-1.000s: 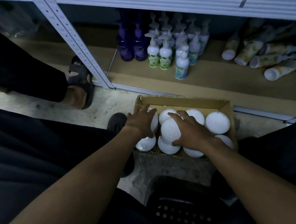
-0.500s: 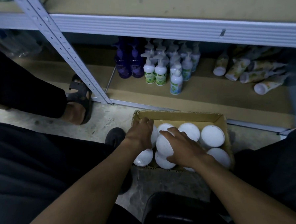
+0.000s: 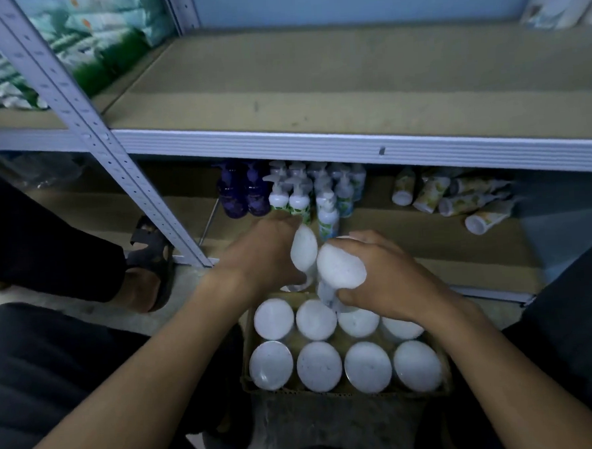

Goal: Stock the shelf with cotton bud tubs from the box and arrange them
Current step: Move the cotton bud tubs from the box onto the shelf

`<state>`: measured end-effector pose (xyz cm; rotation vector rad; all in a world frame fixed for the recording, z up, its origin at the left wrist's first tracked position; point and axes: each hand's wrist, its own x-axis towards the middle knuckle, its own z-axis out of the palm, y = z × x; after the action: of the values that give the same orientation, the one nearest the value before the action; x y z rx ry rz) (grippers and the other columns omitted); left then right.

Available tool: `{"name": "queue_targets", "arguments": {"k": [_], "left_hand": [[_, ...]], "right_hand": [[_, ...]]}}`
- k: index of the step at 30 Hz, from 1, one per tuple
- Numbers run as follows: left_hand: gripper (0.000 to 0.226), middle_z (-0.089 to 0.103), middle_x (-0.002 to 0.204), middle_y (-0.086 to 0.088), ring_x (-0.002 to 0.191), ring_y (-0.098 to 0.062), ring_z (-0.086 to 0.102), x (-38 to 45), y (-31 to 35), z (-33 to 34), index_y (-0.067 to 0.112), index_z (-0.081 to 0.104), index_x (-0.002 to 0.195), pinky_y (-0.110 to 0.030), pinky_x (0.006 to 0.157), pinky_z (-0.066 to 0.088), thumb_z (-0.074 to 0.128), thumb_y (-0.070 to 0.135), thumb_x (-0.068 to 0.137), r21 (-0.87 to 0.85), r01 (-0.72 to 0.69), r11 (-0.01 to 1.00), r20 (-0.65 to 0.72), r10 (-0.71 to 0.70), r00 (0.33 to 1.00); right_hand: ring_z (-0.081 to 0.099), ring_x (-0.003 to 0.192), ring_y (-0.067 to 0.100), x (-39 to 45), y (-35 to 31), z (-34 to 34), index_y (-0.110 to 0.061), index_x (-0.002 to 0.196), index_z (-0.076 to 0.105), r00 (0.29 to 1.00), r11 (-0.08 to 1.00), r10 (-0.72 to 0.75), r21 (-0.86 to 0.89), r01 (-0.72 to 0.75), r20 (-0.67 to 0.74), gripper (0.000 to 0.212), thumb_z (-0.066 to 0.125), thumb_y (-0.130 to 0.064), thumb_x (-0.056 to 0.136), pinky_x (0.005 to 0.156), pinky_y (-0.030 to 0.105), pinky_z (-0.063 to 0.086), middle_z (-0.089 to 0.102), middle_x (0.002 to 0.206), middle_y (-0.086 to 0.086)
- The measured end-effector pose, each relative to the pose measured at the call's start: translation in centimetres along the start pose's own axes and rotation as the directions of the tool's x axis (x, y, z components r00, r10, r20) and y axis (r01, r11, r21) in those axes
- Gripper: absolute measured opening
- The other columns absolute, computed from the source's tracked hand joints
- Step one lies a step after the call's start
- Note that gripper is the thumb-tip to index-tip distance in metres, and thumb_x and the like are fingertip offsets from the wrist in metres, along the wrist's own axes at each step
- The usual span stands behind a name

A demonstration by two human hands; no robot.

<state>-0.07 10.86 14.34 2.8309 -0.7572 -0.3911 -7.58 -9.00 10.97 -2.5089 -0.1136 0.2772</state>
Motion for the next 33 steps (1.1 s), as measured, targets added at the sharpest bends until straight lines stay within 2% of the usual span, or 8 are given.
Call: {"name": "queue_targets", "arguments": {"k": [3, 7, 13, 17, 20, 24, 30, 33], "left_hand": [[0.091, 0.048, 0.143, -0.001, 0.128, -0.023, 0.049, -0.9, 1.9, -3.6, 0.021, 0.045, 0.144, -0.039, 0.101, 0.047, 0.087, 0.040, 0.065, 0.028, -0.039, 0.999, -0.041, 0.040, 0.998], [0.081, 0.053, 0.141, 0.005, 0.127, -0.015, 0.050, -1.8, 4.4, -8.1, 0.025, 0.048, 0.140, -0.025, 0.096, 0.040, 0.085, 0.042, 0.069, 0.045, -0.069, 0.997, -0.092, 0.073, 0.993], [0.072, 0.062, 0.129, 0.000, 0.115, -0.021, 0.057, -1.4, 7.9, -14.0, 0.021, 0.060, 0.128, -0.038, 0.094, 0.050, 0.081, 0.050, 0.066, 0.150, -0.126, 0.981, -0.196, 0.155, 0.968], [0.086, 0.056, 0.140, 0.006, 0.124, -0.019, 0.053, 0.3, 9.6, -17.3, 0.030, 0.052, 0.140, -0.031, 0.097, 0.045, 0.081, 0.056, 0.063, 0.205, -0.123, 0.971, -0.222, 0.168, 0.960], [0.089, 0.054, 0.141, 0.009, 0.126, -0.017, 0.051, 1.7, 11.0, -19.7, 0.032, 0.051, 0.140, -0.029, 0.095, 0.043, 0.081, 0.061, 0.061, 0.198, -0.130, 0.972, -0.230, 0.175, 0.957], [0.075, 0.066, 0.122, 0.006, 0.110, -0.020, 0.060, 3.8, 12.7, -22.1, 0.030, 0.064, 0.123, -0.041, 0.092, 0.052, 0.080, 0.065, 0.059, 0.201, -0.144, 0.969, -0.213, 0.187, 0.959], [0.073, 0.065, 0.124, 0.007, 0.113, -0.021, 0.060, 6.8, 15.0, -24.4, 0.026, 0.065, 0.122, -0.042, 0.096, 0.051, 0.079, 0.064, 0.061, 0.226, -0.184, 0.957, -0.192, 0.229, 0.954], [0.071, 0.068, 0.117, 0.005, 0.106, -0.023, 0.065, 8.9, 15.9, -24.5, 0.025, 0.069, 0.113, -0.043, 0.092, 0.055, 0.079, 0.066, 0.056, 0.213, -0.198, 0.957, -0.155, 0.234, 0.960]], "right_hand": [[0.029, 0.141, 0.012, -1.1, -1.5, -3.9, -0.042, 0.149, 0.038, 0.998, 0.998, -0.025, -0.054, 0.022, -0.063, 0.078, 0.075, -0.043, 0.080, 0.101, 0.022, 0.030, 0.026, 0.157, -0.010], [0.025, 0.145, 0.010, -2.6, -3.2, -8.4, -0.050, 0.146, 0.038, 0.994, 0.992, -0.027, -0.126, 0.013, -0.109, 0.074, 0.071, -0.053, 0.079, 0.109, 0.032, 0.034, 0.022, 0.161, -0.013], [0.031, 0.142, 0.006, -4.4, -4.7, -14.3, -0.051, 0.136, 0.053, 0.953, 0.983, -0.085, -0.178, 0.033, -0.292, 0.062, 0.071, -0.052, 0.077, 0.109, 0.025, 0.028, 0.035, 0.157, -0.013], [0.049, 0.120, 0.003, -4.8, -5.4, -18.0, -0.046, 0.128, 0.063, 0.919, 0.979, -0.103, -0.204, 0.025, -0.382, 0.054, 0.070, -0.049, 0.075, 0.096, 0.022, 0.036, 0.048, 0.148, -0.012], [0.048, 0.126, 0.004, -4.8, -5.5, -20.5, -0.045, 0.124, 0.067, 0.894, 0.969, -0.127, -0.246, 0.019, -0.430, 0.049, 0.071, -0.048, 0.075, 0.096, 0.020, 0.034, 0.056, 0.139, -0.013], [0.051, 0.123, 0.002, -4.4, -5.3, -23.3, -0.042, 0.121, 0.070, 0.860, 0.963, -0.131, -0.269, -0.007, -0.494, 0.044, 0.074, -0.045, 0.076, 0.093, 0.013, 0.031, 0.061, 0.132, -0.016], [0.051, 0.126, 0.002, -3.4, -3.9, -26.0, -0.040, 0.120, 0.070, 0.832, 0.969, -0.085, -0.240, -0.060, -0.548, 0.043, 0.073, -0.044, 0.078, 0.096, 0.013, 0.032, 0.062, 0.132, -0.018], [0.052, 0.127, 0.006, -2.7, -2.7, -26.5, -0.040, 0.120, 0.071, 0.818, 0.973, -0.045, -0.210, -0.094, -0.574, 0.042, 0.072, -0.046, 0.078, 0.100, 0.019, 0.038, 0.064, 0.131, -0.016]]}}
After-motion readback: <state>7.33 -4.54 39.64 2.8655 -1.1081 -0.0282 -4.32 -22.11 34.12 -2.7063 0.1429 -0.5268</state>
